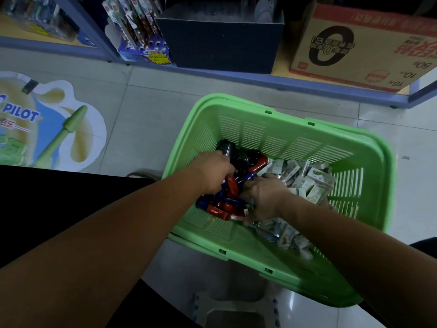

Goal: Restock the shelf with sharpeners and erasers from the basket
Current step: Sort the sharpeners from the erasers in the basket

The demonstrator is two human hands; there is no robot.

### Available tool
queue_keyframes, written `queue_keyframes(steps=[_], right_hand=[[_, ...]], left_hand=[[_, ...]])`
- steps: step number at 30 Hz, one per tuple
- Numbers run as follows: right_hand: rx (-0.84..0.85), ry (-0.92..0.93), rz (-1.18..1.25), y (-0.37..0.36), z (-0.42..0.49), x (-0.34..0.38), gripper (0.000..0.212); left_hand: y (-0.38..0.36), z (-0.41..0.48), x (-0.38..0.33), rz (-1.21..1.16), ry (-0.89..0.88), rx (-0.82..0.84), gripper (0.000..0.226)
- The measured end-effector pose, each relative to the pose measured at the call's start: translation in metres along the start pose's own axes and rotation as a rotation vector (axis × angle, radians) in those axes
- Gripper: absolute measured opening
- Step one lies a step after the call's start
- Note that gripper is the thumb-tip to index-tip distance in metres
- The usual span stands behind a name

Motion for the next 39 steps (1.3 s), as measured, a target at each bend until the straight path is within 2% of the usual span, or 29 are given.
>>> queue_keyframes(steps=[3,7,15,18,20,25,29,32,36,39], right_hand=[[0.065,0.013,-0.050,-0.003,0.004,0.011,0.084],[0.066,-0.012,0.090,-0.005,0.010,0.017,0.074],[0.070,0.030,-0.040,-0.004,-0.009,0.017,0.053],[0.104,0.036,-0.101,-0.005,-0.022,0.014,0.054],[0.055,0.032,-0.092,-0.003,-0.030,0.008,0.054],[0.012,0.048,-0.130,-0.007,-0.035,0.005,0.081],[-0.088,0.003,-0.066,0.000,-0.028,-0.012,0.052],[-0.066,-0.085,-0.153,0.004,-0.019,-0.019,0.058],[0.012,-0.099,-0.228,0.009,-0.006,-0.022,0.073],[0.089,-0.094,-0.290,0.012,-0.001,-0.027,0.077]], left_hand=[[-0.010,-0.003,0.001,0.098,-0.024,0.095,0.062],[-0.014,-0.008,0.007,0.140,-0.022,0.142,0.079],[-0.012,-0.006,0.011,0.114,-0.030,0.061,0.060],[-0.013,-0.005,0.012,0.140,-0.021,0.059,0.062],[-0.014,-0.004,0.012,0.138,-0.007,0.059,0.062],[-0.011,-0.005,0.009,0.046,0.030,-0.004,0.044],[-0.003,-0.002,0.007,-0.023,0.033,-0.167,0.032],[-0.004,0.005,0.005,-0.030,0.038,-0.261,0.028],[-0.014,0.015,-0.001,-0.058,-0.031,-0.303,0.044],[-0.024,0.022,-0.008,-0.128,-0.093,-0.139,0.064]])
Point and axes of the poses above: each hand's wrist, its own z-axis towards the middle knuckle, its own y-axis out of the back of the hand, x = y × z, the point moved 4 cm from there along z, towards the middle knuckle, and after that the axes turned 5 degrees about x, right-handed, at the moved point
